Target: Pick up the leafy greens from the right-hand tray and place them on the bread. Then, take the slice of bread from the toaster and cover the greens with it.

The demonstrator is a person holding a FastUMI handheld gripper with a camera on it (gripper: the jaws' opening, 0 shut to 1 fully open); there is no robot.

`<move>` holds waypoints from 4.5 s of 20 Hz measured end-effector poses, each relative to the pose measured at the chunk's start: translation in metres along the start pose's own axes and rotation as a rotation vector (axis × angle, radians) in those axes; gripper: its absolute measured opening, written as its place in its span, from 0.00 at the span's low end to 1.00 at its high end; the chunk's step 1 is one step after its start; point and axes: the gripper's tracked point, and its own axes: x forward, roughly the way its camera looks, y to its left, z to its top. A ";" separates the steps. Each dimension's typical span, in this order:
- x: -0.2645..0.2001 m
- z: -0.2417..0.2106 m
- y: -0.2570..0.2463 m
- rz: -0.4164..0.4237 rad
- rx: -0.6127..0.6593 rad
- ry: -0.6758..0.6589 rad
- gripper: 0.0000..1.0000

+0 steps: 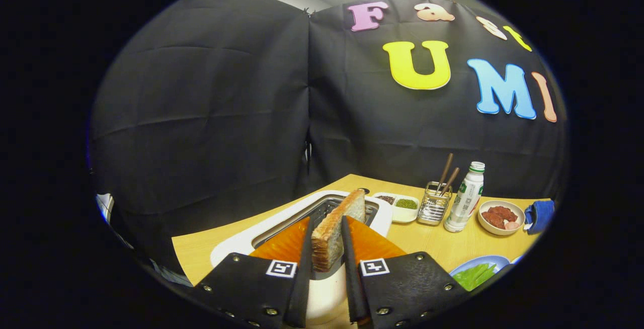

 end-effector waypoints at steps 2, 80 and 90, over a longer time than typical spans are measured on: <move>0.000 0.004 -0.004 -0.010 0.036 -0.026 0.08; -0.134 -0.145 -0.204 -0.265 -0.125 0.237 0.08; -0.131 -0.152 -0.203 -0.258 -0.063 0.240 0.08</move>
